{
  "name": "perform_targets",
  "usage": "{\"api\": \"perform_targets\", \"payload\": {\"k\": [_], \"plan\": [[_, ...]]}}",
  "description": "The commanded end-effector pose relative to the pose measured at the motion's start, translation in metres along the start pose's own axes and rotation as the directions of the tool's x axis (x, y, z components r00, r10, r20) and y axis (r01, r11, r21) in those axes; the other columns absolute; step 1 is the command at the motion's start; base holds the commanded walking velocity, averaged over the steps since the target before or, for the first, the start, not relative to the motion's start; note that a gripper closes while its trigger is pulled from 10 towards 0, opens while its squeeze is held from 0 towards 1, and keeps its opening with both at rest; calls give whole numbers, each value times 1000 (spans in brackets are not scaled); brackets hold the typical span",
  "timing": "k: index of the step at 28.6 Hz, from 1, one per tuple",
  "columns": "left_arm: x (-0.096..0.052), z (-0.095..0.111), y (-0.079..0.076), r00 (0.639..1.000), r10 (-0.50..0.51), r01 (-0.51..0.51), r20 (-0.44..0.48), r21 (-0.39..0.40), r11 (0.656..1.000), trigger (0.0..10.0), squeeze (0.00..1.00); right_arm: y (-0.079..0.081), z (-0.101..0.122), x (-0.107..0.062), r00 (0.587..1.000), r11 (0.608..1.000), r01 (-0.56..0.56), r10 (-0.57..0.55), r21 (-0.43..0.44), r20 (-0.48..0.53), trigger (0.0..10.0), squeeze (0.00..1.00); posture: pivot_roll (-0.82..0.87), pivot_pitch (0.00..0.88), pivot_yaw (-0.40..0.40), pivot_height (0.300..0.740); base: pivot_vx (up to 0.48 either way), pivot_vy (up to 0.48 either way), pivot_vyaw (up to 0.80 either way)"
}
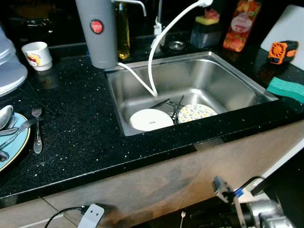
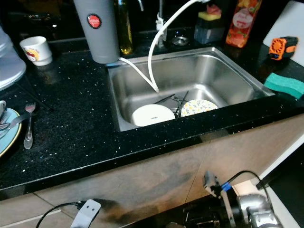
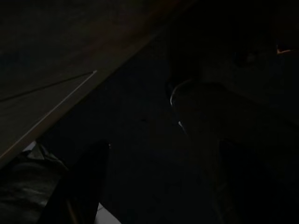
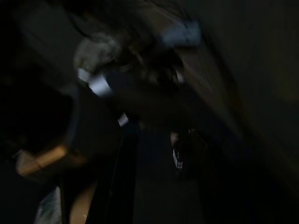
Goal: Kitchen organization
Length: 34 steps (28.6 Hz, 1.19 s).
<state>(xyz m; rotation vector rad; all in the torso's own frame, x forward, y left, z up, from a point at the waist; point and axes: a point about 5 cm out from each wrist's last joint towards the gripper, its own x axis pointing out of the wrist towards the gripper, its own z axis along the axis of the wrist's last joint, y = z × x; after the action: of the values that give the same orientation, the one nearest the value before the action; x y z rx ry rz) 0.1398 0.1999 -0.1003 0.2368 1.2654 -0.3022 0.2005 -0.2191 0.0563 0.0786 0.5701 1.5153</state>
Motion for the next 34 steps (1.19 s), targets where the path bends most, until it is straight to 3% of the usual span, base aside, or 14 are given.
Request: {"api": "perform_targets", "payload": {"k": [1,4,9,12,18,19,21,25,28,30,32,33,34], "plan": [[-1,-2,2,1000,4,-3,-13,14,1000,10000,0,3,7,4,999,999,-36,36,-11,26,10000,0,-47,0,8,740,0,0,0],[-1,-2,2,1000,3,-3,-17,18,1000,10000,0,19,41,7,985,988,-130,139,-87,99,10000,0,-44,0,4,740,0,0,0],[-1,-3,3,1000,3,-3,-19,20,1000,10000,0,46,75,11,945,951,-262,287,-161,157,10000,0,-44,0,3,740,0,0,0],[-1,-3,3,1000,2,-2,-21,22,1000,10000,0,56,98,10,912,925,-306,353,-226,210,10000,0,-44,0,3,740,0,0,0],[-1,-3,2,1000,1,-1,-22,23,1000,10000,0,62,115,10,882,906,-321,392,-277,260,10000,0,-44,0,4,740,0,0,0],[-1,-3,2,1000,-1,2,-24,26,1000,10000,0,63,147,8,816,901,-247,392,-357,425,10000,0,-43,0,2,740,0,0,0],[-1,-3,2,1000,-1,2,-24,26,1000,10000,0,63,147,8,816,901,-247,392,-357,425,10000,0,-43,0,2,740,0,0,0],[-1,-3,2,1000,-3,4,-24,26,1000,10000,0,48,191,4,711,931,-39,281,-364,645,10000,0,-37,0,2,740,0,0,0],[-1,-3,2,1000,-3,4,-23,25,1000,10000,0,43,203,7,697,936,40,224,-350,681,10000,0,-39,0,3,740,0,0,0],[-1,-3,2,1000,-4,5,-23,26,1000,10000,0,30,212,24,730,932,171,99,-321,676,10000,0,-39,0,3,740,0,0,0],[-1,-3,2,1000,-4,5,-24,27,1000,10000,0,26,215,30,737,932,203,56,-300,673,10000,0,-39,0,3,740,0,0,0],[-1,-3,2,1000,-5,6,-23,28,1000,10000,0,16,219,46,757,922,266,-21,-280,653,10000,0,-38,0,5,740,0,0,0],[-1,-3,2,1000,-6,6,-23,29,1000,10000,0,14,221,51,760,906,298,-34,-301,649,10000,0,-36,0,4,740,0,0,0]]}}
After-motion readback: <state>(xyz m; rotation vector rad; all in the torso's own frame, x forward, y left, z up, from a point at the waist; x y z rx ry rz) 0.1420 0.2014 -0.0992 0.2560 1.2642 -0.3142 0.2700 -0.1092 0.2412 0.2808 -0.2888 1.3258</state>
